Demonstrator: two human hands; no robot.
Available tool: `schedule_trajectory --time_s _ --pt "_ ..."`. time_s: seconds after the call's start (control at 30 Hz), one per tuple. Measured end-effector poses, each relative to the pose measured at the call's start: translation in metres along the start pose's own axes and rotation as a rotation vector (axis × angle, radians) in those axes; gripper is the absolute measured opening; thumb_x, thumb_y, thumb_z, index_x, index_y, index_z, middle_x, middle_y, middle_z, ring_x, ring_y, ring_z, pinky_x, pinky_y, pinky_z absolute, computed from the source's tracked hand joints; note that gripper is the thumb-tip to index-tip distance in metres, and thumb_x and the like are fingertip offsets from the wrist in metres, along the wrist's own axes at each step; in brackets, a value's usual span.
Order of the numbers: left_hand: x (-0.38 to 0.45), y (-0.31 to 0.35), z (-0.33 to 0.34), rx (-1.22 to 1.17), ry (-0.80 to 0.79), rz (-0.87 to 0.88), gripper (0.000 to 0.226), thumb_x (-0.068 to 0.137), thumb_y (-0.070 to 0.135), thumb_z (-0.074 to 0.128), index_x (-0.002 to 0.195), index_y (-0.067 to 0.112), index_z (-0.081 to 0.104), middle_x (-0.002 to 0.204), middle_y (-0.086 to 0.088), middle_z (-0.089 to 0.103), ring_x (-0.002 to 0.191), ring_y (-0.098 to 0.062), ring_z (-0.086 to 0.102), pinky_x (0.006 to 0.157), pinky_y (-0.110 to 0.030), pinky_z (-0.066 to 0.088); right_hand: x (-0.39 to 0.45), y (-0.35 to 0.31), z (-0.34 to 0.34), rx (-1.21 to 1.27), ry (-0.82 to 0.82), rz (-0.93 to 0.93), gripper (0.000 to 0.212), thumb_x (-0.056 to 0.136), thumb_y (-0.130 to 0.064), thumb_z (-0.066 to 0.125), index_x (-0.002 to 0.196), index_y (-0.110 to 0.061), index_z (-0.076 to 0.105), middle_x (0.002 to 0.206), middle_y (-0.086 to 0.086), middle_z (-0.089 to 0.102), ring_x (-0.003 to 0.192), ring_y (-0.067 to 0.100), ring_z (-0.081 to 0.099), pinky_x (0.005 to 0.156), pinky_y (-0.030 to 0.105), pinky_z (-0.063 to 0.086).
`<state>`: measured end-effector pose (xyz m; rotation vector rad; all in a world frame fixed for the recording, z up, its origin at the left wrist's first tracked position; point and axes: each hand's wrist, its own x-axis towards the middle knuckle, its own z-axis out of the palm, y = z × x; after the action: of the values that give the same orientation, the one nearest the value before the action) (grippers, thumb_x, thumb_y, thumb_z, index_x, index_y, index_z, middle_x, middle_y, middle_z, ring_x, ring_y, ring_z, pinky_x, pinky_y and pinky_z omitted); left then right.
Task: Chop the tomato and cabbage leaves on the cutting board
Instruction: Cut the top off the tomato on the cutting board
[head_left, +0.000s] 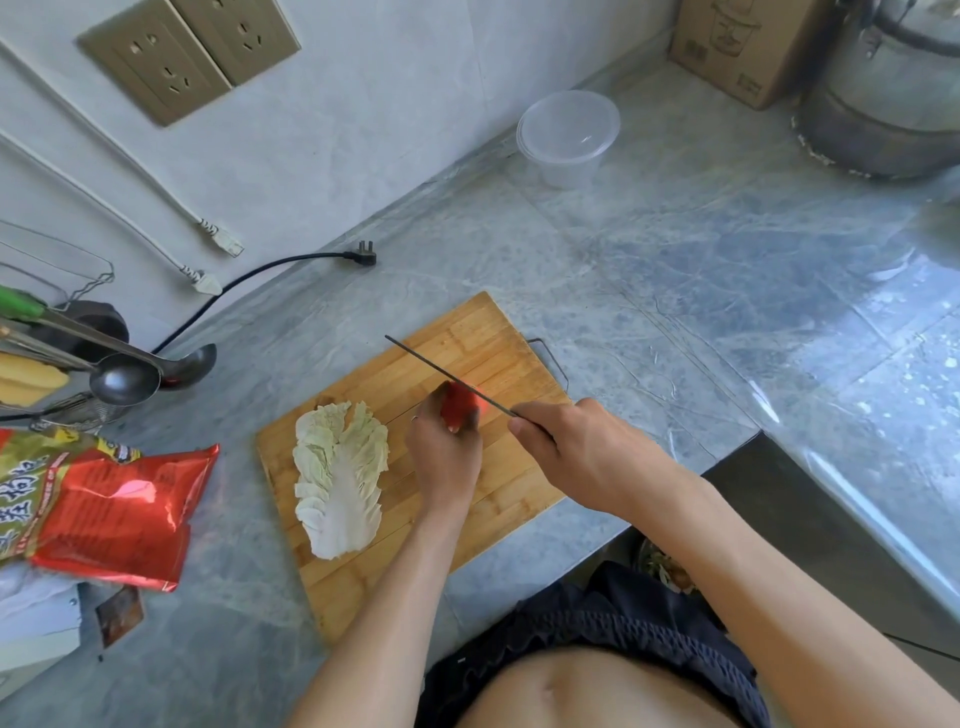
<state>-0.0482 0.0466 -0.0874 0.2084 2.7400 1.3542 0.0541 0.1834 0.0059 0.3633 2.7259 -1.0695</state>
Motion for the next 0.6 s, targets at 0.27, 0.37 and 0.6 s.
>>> schedule_trajectory --time_s 0.27,0.37,0.6 --pt "0.000 0.000 0.000 -0.016 0.018 -0.023 0.012 0.085 0.013 0.071 0.095 0.020 0.068 0.085 0.010 0.069 0.080 -0.005 0.064 0.067 -0.012 0.046 -0.001 -0.009 0.003 -0.022 0.012 -0.017 0.040 0.107 -0.045 0.030 0.087 -0.019 0.053 0.058 -0.002 0.045 0.051 0.016 0.040 0.046 0.028 0.029" --pt "-0.001 0.004 -0.001 -0.034 0.017 -0.030 0.011 0.085 0.013 0.071 0.091 0.022 0.067 0.083 0.009 0.069 0.078 -0.005 0.063 0.066 -0.009 0.043 0.000 -0.009 0.000 -0.015 0.002 -0.020 0.039 0.106 -0.046 0.030 0.087 -0.020 0.052 0.057 -0.003 0.042 0.049 0.015 0.038 0.048 0.031 0.033" --pt "-0.001 0.001 0.003 -0.049 0.020 -0.046 0.008 0.086 0.018 0.070 0.086 0.025 0.068 0.080 0.009 0.069 0.080 -0.010 0.064 0.069 -0.020 0.049 0.004 -0.014 0.002 -0.054 -0.010 -0.028 0.034 0.107 -0.046 0.028 0.092 -0.025 0.050 0.060 -0.002 0.044 0.053 0.021 0.044 0.051 0.037 0.045"
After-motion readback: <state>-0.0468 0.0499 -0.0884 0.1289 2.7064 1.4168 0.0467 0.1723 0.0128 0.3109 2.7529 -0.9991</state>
